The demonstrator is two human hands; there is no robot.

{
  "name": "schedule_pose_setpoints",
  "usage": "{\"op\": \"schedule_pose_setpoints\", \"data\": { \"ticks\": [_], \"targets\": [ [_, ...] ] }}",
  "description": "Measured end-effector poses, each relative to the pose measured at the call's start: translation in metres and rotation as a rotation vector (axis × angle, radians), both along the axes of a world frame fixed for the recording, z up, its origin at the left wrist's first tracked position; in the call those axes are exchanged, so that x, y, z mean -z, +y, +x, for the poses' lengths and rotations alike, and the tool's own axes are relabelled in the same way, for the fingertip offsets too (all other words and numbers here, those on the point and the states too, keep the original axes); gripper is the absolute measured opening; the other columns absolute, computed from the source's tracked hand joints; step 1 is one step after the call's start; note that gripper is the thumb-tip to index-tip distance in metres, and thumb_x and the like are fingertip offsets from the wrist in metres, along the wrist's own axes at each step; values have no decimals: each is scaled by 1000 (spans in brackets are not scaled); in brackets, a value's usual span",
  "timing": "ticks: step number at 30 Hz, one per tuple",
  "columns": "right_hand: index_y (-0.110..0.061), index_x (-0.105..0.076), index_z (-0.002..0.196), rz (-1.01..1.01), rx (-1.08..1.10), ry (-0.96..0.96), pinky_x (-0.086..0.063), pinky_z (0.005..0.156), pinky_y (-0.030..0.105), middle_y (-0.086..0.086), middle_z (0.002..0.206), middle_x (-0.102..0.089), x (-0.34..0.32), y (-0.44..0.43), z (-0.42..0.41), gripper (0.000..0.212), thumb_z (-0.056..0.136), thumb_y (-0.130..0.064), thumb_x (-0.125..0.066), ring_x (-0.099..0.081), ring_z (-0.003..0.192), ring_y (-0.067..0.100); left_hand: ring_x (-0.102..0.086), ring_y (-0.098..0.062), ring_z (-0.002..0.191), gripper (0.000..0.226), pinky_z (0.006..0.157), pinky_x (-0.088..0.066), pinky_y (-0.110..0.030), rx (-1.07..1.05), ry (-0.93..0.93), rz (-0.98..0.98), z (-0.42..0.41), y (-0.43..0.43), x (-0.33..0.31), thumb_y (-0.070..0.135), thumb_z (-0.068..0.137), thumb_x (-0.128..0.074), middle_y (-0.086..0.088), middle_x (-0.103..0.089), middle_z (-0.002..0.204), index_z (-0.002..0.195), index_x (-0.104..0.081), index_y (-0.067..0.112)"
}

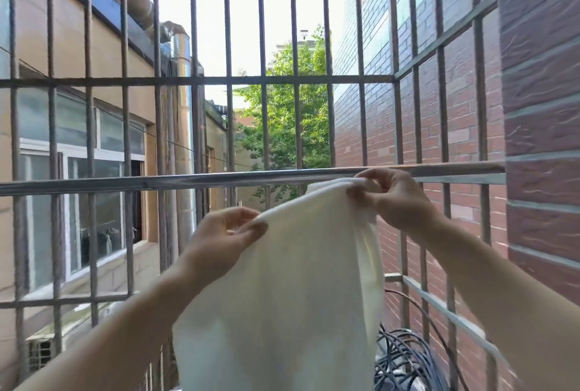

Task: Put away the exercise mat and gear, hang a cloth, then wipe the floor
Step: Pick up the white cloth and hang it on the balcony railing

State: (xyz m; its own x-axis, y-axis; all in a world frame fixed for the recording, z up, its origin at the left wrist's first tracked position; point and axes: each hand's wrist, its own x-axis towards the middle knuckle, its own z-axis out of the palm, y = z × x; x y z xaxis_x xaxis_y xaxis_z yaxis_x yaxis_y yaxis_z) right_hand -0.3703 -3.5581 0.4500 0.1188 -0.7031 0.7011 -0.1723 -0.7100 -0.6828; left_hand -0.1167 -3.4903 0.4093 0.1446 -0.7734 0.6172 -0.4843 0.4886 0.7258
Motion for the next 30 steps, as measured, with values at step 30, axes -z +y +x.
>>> {"op": "schedule_pose_setpoints", "data": {
  "ticks": [30],
  "targets": [
    [-17, -70, 93, -134, 318, 12, -55, 79, 32, 2, 92, -69, -122, -126, 44, 20, 75, -25, -73, -64, 87, 19, -56, -12, 90, 30, 74, -38, -23, -325, -277, -201, 27, -121, -163, 38, 84, -65, -1, -67, 108, 106, -69, 18]
  ]
}}
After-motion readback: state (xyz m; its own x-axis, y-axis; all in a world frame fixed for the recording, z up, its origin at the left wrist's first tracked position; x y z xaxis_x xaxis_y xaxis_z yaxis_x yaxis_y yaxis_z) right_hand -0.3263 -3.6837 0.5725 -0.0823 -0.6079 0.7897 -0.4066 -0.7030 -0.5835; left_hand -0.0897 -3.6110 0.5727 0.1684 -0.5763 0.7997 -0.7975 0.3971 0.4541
